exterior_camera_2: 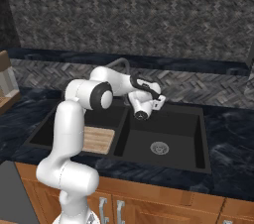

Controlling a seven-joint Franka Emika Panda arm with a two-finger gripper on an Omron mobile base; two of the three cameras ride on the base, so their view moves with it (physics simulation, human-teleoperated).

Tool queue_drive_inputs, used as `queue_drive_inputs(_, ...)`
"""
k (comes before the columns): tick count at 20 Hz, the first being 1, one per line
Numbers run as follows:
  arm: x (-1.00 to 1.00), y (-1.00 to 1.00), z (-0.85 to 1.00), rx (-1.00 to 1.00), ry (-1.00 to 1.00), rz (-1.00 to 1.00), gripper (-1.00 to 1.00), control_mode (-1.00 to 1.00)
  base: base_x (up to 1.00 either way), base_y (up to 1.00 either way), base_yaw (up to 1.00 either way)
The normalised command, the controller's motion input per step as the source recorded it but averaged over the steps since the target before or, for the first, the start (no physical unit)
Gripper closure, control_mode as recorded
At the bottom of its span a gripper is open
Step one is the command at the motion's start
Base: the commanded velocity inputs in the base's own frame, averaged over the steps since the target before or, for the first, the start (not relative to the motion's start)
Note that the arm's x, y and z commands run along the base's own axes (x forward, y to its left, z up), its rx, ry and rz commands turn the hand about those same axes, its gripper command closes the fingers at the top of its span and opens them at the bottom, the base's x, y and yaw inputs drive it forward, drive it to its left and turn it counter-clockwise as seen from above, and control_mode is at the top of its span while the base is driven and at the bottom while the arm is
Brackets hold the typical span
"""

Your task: Turn on the sink faucet with hot water and rinse the cutting board for ten seconds, then turn off the faucet. Push the cutting board to reach the water if necessary.

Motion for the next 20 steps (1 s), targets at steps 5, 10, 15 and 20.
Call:
queue_drive_inputs(5,-0.65,-1.0,0.0,0.05,0.0,0.0,1.0,-1.0,0.0,0.0,0.0)
queue_drive_inputs(10,-0.69,-1.0,0.0,0.04,0.0,0.0,1.0,-1.0,0.0,0.0,0.0)
queue_drive_inputs(15,-0.57,-1.0,0.0,0.02,0.0,0.0,1.0,-1.0,0.0,0.0,0.0)
queue_drive_inputs(20,-0.27,-0.98,0.0,0.0,0.0,0.0,1.0,-1.0,0.0,0.0,0.0)
